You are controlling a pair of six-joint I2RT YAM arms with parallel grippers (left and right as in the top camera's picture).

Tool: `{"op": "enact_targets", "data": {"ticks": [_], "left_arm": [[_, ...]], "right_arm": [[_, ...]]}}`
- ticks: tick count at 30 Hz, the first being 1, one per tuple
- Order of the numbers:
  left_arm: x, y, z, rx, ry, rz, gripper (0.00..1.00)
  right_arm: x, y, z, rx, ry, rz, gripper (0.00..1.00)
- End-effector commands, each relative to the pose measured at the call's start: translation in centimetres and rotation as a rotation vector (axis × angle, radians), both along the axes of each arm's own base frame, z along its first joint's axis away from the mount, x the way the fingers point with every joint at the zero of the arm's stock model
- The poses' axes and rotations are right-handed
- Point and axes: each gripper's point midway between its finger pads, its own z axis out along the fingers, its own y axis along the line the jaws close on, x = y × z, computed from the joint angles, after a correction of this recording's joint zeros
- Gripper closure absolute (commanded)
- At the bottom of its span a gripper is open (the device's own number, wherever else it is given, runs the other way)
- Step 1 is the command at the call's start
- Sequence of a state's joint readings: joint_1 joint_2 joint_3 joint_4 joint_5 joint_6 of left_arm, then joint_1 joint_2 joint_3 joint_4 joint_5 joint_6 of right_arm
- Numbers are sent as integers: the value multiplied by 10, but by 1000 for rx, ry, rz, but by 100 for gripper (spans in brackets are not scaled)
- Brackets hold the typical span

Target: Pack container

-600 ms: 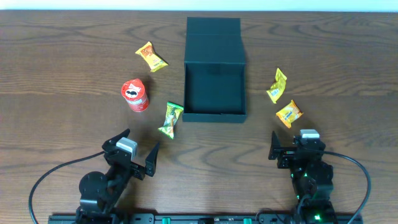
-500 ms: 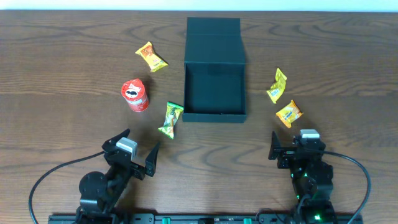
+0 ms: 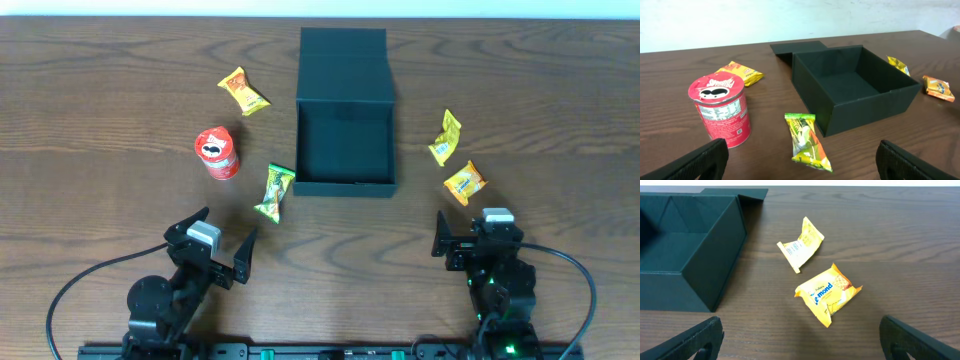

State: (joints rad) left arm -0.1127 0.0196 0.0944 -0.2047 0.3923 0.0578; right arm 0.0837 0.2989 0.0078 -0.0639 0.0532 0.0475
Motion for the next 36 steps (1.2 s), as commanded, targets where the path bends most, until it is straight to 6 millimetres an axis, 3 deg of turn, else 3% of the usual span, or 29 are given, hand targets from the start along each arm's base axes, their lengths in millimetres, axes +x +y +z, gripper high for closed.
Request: {"op": "enact_targets", "data": {"ticks": [1, 26, 30, 33, 36], "left_arm": [[1, 1, -14, 20, 23, 4, 5], [1, 1, -14, 20, 23, 4, 5], [9, 17, -8, 130, -49, 79, 5], [13, 22, 7, 171, -123, 110, 5], [11, 13, 45, 102, -239, 72, 5]], "right_arm": [[0, 0, -1, -16, 0, -1, 1], [0, 0, -1, -14, 1, 3, 1], [-1, 1, -1, -13, 1, 4, 1], [0, 7, 1, 35, -6, 28, 1], [4, 10, 16, 62, -65, 35, 1]]}}
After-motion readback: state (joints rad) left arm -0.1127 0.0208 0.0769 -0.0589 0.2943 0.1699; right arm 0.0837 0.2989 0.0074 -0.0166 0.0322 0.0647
